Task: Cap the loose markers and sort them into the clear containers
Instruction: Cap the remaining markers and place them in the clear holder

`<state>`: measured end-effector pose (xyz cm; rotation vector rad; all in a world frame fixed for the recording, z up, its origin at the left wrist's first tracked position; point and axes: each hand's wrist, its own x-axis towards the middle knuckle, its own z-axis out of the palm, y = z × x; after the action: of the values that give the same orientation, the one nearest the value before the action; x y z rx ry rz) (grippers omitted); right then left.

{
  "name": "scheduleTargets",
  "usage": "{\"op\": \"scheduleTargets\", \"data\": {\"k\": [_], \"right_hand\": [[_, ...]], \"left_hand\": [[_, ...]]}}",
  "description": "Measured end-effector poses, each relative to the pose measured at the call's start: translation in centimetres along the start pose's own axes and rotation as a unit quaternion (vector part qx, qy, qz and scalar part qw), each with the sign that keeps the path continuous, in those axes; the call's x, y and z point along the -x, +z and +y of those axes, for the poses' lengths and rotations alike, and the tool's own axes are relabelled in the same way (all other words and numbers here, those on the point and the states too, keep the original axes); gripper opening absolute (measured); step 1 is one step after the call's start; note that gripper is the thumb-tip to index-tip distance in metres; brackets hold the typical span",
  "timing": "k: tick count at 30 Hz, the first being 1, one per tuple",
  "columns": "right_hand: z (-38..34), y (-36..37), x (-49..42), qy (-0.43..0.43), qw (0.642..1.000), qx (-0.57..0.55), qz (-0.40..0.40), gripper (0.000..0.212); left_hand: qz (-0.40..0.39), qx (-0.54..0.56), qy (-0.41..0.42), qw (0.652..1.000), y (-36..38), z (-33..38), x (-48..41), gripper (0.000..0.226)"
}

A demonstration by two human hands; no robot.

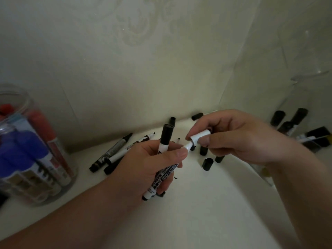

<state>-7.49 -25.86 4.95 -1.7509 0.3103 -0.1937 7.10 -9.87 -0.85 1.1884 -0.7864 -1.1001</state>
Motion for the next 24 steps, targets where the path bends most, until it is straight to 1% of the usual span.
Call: {"op": "scheduleTargets", "data": {"k": [2, 6, 9, 12, 15, 18, 21, 24], "right_hand": [[0.0, 0.1, 0.1, -0.006, 0.999, 0.023, -0.023, 0.018], [-0.4, 0.1, 0.6, -0.002, 0.999, 0.043, -0.029, 0.015], [-0.6, 0.1, 0.8, -0.006, 0.996, 0.074, -0.054, 0.015], [-0.8, 0.3, 0.9, -0.012, 0.994, 0.082, -0.075, 0.014], [-1.1, 0.6, 1.1, -0.004, 0.994, 0.091, -0.064, 0.017], [-1.2, 0.7, 1.1, 0.015, 0.993, 0.106, -0.049, 0.02], [-0.8, 1.2, 0.6, 0.028, 0.988, 0.145, -0.04, 0.03], [-1.1, 1.3, 0.4, 0.014, 0.987, 0.159, 0.005, 0.033]], "left_hand": [[-0.004, -0.024, 0.001, 1.0, 0.1, 0.2, 0.1, 0.015], [-0.004, -0.057, 0.008, 0.998, 0.1, 0.6, 0.2, 0.013], [-0.011, -0.09, 0.015, 0.996, 0.2, 0.7, 0.3, 0.014], [0.006, -0.106, 0.037, 0.994, 0.6, 0.6, 0.6, 0.016], [0.034, -0.122, 0.068, 0.99, 0.9, 0.7, 0.9, 0.012], [0.051, -0.133, 0.098, 0.985, 1.0, 0.5, 1.1, 0.015], [0.062, -0.139, 0.103, 0.983, 0.9, 0.4, 1.2, 0.017], [0.062, -0.141, 0.102, 0.983, 0.7, 0.8, 0.9, 0.02]]}}
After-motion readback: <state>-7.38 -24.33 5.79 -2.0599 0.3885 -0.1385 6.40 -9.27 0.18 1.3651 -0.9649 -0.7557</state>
